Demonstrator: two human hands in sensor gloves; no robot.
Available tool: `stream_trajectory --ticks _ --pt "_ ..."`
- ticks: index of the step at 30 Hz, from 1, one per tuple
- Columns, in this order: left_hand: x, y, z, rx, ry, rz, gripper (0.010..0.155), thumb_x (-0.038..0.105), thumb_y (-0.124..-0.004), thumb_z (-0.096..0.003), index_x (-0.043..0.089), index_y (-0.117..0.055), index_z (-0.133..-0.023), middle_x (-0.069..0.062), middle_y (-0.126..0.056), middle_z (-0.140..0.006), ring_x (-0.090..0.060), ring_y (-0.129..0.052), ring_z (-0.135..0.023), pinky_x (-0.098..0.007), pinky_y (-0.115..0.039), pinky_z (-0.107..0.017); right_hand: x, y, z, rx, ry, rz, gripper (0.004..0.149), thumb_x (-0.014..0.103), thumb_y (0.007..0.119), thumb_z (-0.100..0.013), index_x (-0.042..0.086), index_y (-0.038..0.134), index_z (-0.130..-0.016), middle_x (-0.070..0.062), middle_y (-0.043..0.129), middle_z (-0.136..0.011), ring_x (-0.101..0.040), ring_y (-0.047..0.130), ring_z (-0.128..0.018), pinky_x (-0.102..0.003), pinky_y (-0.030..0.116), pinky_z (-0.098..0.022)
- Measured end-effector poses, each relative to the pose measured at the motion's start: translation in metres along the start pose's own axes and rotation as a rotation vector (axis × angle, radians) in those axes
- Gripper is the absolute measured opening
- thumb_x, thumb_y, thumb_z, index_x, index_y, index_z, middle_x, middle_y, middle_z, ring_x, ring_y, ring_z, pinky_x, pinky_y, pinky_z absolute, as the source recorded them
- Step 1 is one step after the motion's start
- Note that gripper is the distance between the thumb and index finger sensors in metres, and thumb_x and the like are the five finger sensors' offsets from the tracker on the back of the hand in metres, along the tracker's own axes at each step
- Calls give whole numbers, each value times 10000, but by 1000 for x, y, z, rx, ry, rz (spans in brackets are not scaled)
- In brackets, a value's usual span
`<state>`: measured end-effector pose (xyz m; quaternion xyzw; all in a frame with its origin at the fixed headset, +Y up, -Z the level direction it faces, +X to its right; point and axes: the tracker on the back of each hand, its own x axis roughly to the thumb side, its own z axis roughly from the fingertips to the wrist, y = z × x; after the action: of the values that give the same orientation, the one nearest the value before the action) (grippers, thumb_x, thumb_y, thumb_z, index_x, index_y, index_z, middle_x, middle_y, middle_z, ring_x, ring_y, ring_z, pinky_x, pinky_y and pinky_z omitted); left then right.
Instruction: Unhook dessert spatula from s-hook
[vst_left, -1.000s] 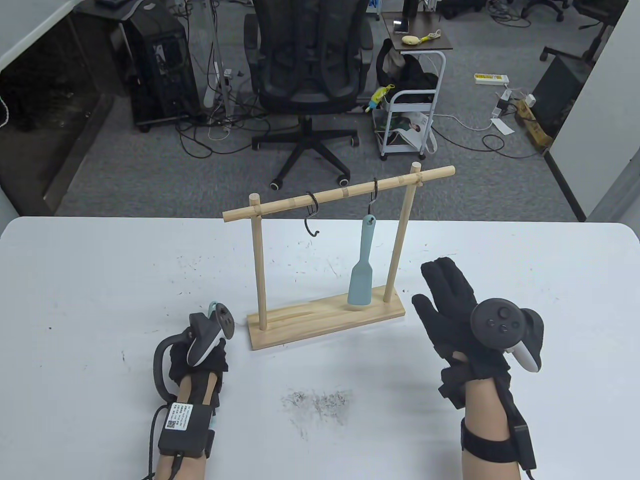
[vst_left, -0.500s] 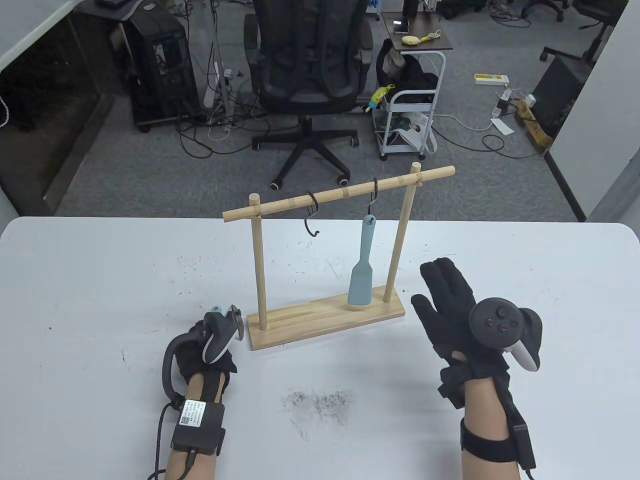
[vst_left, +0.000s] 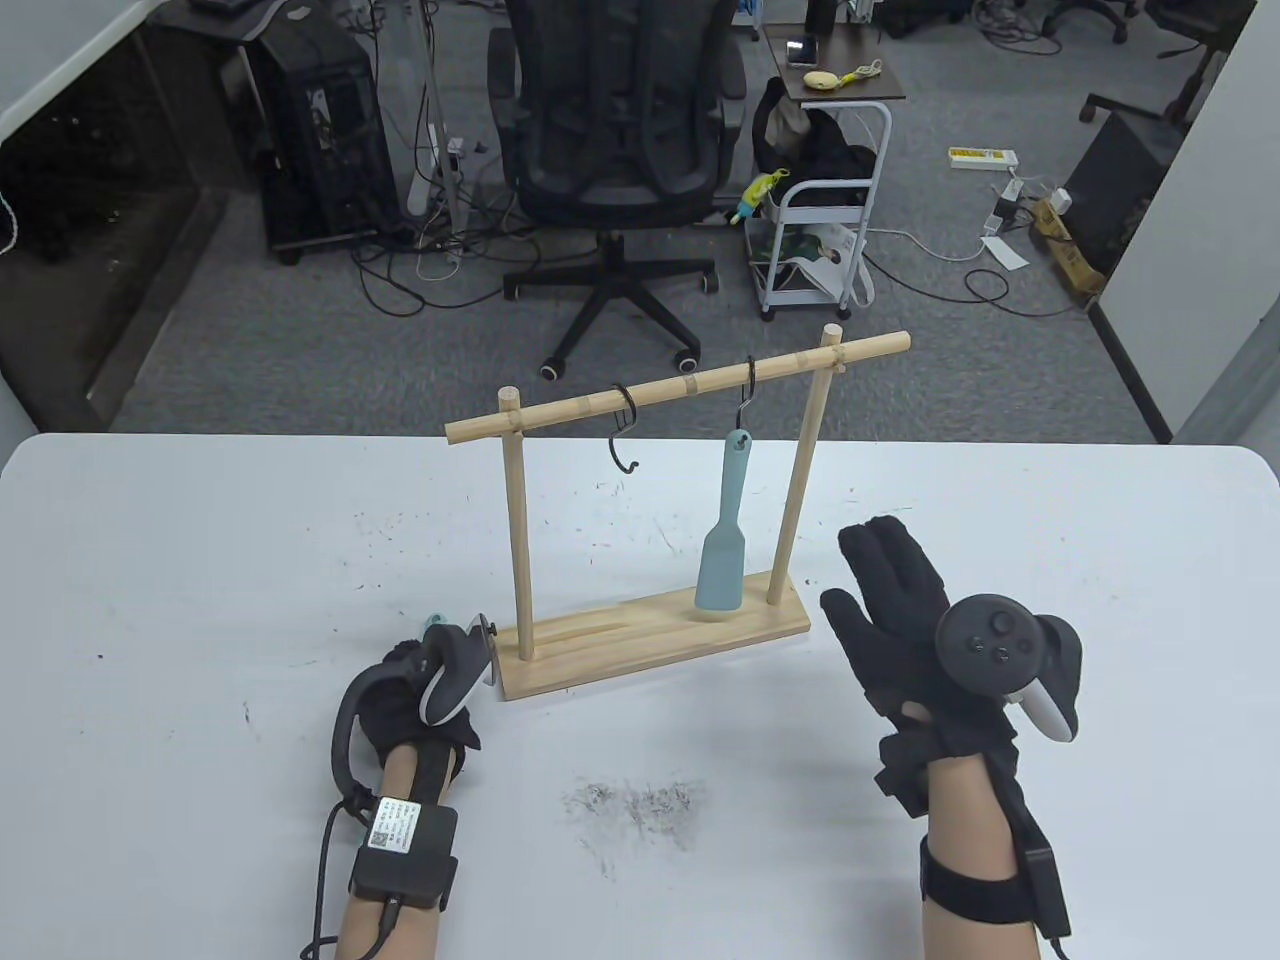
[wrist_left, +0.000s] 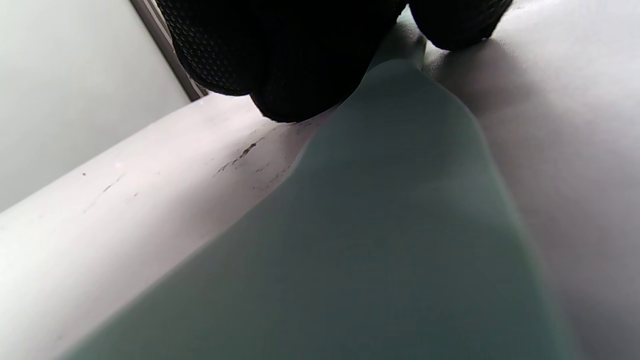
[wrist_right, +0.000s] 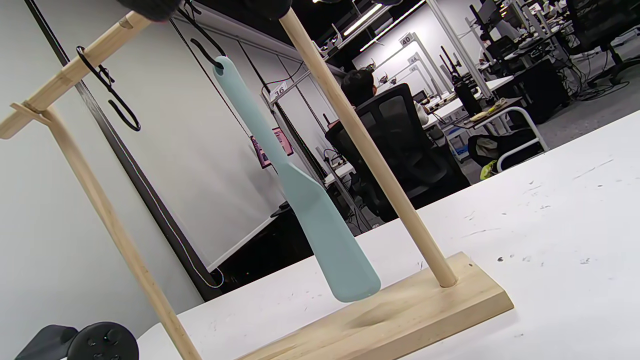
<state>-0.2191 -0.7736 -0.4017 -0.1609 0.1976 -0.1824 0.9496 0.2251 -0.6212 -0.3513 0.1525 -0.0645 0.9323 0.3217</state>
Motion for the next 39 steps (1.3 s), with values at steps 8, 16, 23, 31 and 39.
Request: stream_trajectory --ticks 8,16,23,31,39 --pt "-20 11 8 -3 -12 77 715 611 -648 -552 282 -546 -1179 -22 -775 -1115 -252 -900 -938 -459 -782 -709 -1 0 0 -2 -2 -4 725 577 675 -534 183 552 -1130 -172 432 -1201 -513 492 -1058 -670 450 -720" --pt "-49 58 45 207 -60 267 666 612 -648 -556 302 -624 -1145 -18 -783 -1121 -251 -895 -956 -461 -782 -712 -2 -1 1 -3 3 -4 726 577 676 -534 180 554 -1130 -176 433 -1199 -511 492 -1058 -669 452 -720" --pt "-51 97 94 439 -161 378 647 610 -652 -557 315 -648 -1134 -10 -791 -1125 -256 -884 -976 -476 -760 -734 -3 -2 2 -9 0 0 727 577 676 -533 179 554 -1130 -173 434 -1200 -512 493 -1058 -670 450 -720" --pt "-43 131 147 657 -298 510 641 618 -650 -559 338 -650 -1134 11 -771 -1150 -259 -845 -1024 -516 -702 -785 -3 -2 2 -15 -2 4 726 576 676 -534 179 555 -1129 -175 437 -1198 -511 492 -1058 -669 450 -720" --pt "-38 135 155 685 -358 568 662 638 -638 -560 365 -595 -1161 22 -701 -1205 -274 -730 -1117 -573 -596 -841 -4 -2 4 -21 4 19 727 576 677 -533 178 557 -1129 -173 440 -1199 -511 494 -1058 -669 451 -720"
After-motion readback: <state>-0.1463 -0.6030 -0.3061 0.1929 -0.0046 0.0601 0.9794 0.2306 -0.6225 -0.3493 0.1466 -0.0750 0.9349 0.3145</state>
